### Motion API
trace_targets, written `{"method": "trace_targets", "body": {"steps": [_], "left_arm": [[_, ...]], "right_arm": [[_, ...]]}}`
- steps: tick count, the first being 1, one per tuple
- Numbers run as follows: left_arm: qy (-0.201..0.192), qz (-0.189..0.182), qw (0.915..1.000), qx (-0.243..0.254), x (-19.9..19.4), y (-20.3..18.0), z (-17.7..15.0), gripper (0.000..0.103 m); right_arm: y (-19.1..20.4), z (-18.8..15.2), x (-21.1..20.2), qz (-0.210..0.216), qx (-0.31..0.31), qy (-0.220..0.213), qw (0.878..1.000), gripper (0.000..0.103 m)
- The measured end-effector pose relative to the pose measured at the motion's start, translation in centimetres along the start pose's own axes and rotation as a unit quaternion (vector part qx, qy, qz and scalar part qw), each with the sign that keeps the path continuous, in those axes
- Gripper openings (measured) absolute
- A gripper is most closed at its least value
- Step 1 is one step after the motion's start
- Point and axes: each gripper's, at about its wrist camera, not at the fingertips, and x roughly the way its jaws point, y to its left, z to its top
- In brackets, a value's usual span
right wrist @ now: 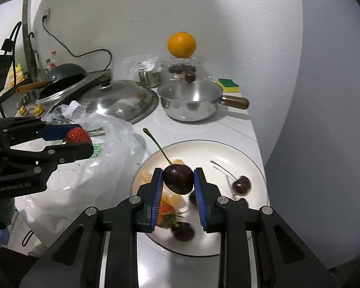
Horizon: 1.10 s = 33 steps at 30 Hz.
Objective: Organize fruits
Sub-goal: 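Lift cherry and strawberry and carry both over the white plate, then lower cherry and strawberry onto the plate and open both tools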
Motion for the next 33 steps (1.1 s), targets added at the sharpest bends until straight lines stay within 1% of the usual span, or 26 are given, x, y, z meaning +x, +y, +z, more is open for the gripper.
{"method": "trace_targets", "body": {"steps": [8,19,33], "left_arm": [[0.01,-0.015,0.9998,0.013,1.7,-1.9,0.6,0.04],[0.021,-0.029,0.9989,0.029,3.9,-3.9,1.5,0.04],[0.022,-0.046,0.998,0.038,6.8,-5.2,2.8,0.04]], "right_arm": [[-2.5,-0.7,0.5,-0.008,0.015,0.007,1.0,0.028],[-5.0,-1.4,1.4,-0.009,0.031,0.011,0.999,0.028],[-6.4,-1.1,3.1,-0.002,0.038,0.009,0.999,0.028]]}}
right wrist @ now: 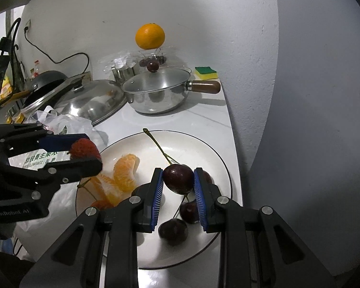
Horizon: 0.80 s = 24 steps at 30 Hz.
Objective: Organize fruits
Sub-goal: 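Lower cherry and strawberry onto the plate and open both tools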
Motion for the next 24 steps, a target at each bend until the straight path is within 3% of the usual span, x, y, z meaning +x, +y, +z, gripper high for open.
{"method": "trace_targets", "body": {"steps": [24], "left_arm": [[0.015,-0.03,0.9993,-0.017,3.8,0.9,0.5,0.041]], "right_arm": [[-0.1,1.1,3.4,0.018,-0.002,0.013,1.0,0.028]]}}
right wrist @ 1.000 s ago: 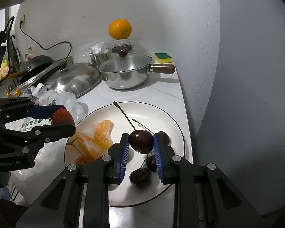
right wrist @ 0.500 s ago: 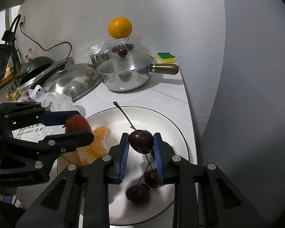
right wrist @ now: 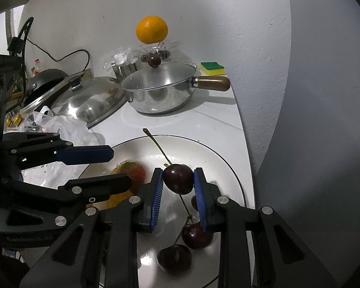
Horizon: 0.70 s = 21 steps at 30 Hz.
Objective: Organize fruits
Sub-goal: 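Lower cherry and strawberry onto the plate and open both tools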
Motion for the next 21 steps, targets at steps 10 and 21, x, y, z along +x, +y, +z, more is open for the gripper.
{"method": "trace_targets", "body": {"steps": [10,21], "left_arm": [[-0.004,0.002,0.9999,-0.01,-0.7,1.0,-0.1,0.052],[-0.021,0.012,0.9995,-0.018,-3.1,2.0,-0.6,0.054]], "right_arm": [[0.4,0.1,-0.1,-0.009,0.001,0.004,1.0,0.028],[2.0,0.5,-1.7,-0.022,-0.007,-0.008,1.0,0.037]]}}
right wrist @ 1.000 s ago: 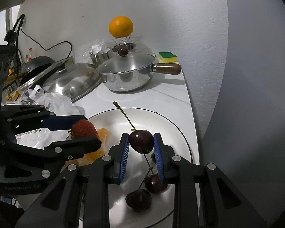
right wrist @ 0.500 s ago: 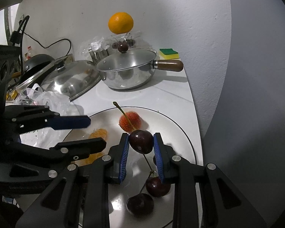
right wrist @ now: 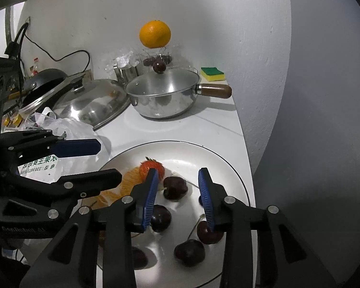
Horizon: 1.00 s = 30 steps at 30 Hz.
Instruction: Organize fruits
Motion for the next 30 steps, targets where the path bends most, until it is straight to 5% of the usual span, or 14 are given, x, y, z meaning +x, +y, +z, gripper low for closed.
{"method": "trace_targets", "body": {"steps": [9,11,12,30], "left_arm": [[-0.022,0.015,0.9996,-0.012,-3.0,0.8,-0.7,0.056],[-0.028,0.015,0.9993,-0.017,-3.6,1.0,-0.8,0.078],[-0.034,0.014,0.9992,-0.019,-4.1,1.1,-0.9,0.08],[-0.079,0.021,0.9963,-0.027,-10.2,1.3,-2.6,0.08]], "right_arm": [[1.7,0.2,-1.9,-0.009,-0.004,-0.009,1.0,0.037],[2.0,0.2,-2.4,-0.011,-0.006,-0.011,1.0,0.037],[2.2,0.1,-2.7,-0.013,-0.006,-0.012,1.0,0.037],[5.5,0.1,-6.5,-0.026,-0.014,-0.031,0.999,0.043]]}}
